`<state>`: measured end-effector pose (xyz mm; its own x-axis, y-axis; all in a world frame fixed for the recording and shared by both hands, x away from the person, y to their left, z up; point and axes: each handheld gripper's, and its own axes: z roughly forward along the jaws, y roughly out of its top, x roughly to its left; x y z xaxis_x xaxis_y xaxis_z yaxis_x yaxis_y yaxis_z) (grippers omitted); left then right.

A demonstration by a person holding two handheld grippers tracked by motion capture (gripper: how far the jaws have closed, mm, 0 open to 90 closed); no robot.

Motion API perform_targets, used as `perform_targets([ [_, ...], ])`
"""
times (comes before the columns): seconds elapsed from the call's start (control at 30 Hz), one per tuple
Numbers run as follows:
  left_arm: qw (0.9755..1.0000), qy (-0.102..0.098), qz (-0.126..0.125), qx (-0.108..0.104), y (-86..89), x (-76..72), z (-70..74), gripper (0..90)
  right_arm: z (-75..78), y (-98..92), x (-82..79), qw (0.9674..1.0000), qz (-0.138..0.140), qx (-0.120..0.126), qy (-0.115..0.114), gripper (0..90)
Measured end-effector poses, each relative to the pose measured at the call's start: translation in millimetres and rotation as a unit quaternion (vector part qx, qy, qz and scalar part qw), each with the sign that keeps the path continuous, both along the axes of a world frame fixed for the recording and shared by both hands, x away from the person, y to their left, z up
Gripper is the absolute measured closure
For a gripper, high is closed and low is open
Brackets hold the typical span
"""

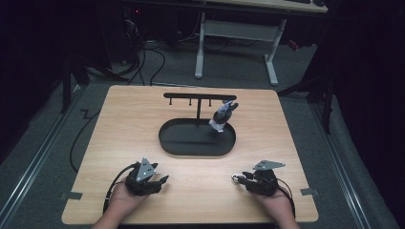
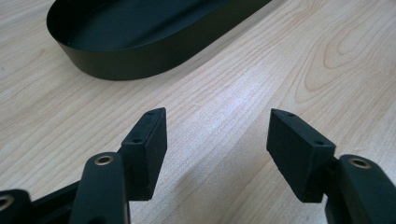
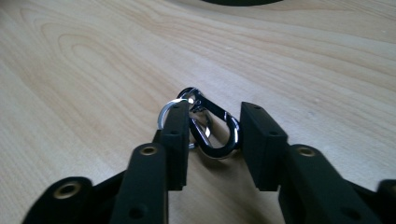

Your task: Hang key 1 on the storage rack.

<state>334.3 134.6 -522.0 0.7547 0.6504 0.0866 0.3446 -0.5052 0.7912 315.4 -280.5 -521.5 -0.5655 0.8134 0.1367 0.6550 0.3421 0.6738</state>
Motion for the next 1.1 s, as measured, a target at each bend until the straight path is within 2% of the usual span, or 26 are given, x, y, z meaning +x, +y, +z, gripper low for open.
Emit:
perform_targets([
  [0.07, 1.0000, -0.002, 0.001, -0.002, 0.6, 0.1, 0.4, 38.9, 0.5, 3.1, -2.7, 1.0000, 0.008, -0.001, 0.004, 70.7],
  [0.13, 1.0000, -0.001, 0.002, -0.002, 1.4, 0.9, 0.5, 38.9, 1.8, 6.6, -5.3, 0.9998, 0.014, -0.010, -0.007, 73.6],
  [0.17, 1.0000, 0.000, 0.003, -0.003, 1.9, 1.2, 0.5, 38.9, 3.6, 7.5, -6.5, 0.9998, 0.014, -0.011, -0.011, 79.9],
  [0.2, 1.0000, 0.000, 0.004, -0.003, 2.1, 1.3, 0.6, 38.9, 5.7, 8.2, -7.6, 0.9995, 0.012, -0.016, -0.023, 82.3],
  [0.37, 1.0000, -0.002, 0.004, -0.004, 3.1, 1.0, 1.2, 38.9, 6.7, 10.4, -9.2, 0.9989, 0.013, -0.033, -0.030, 84.9],
  [0.57, 1.0000, -0.002, 0.004, -0.005, 3.9, 2.1, 1.8, 38.9, 10.0, 0.7, -11.0, 0.9974, -0.024, -0.052, -0.044, 84.9],
  [0.73, 1.0000, -0.004, 0.002, -0.003, 3.9, 1.1, 2.7, 38.9, 11.1, -13.5, -14.3, 0.9925, -0.059, -0.088, -0.061, 84.9],
  [1.0, 1.0000, -0.005, 0.003, -0.004, 3.4, 0.0, 2.7, 38.9, 10.4, -16.7, -23.0, 0.9920, -0.060, -0.098, -0.051, 83.6],
  [1.1, 1.0000, -0.006, 0.002, -0.004, 3.1, 0.1, 2.6, 38.9, 10.4, -15.7, -22.8, 0.9929, -0.061, -0.094, -0.042, 82.7],
])
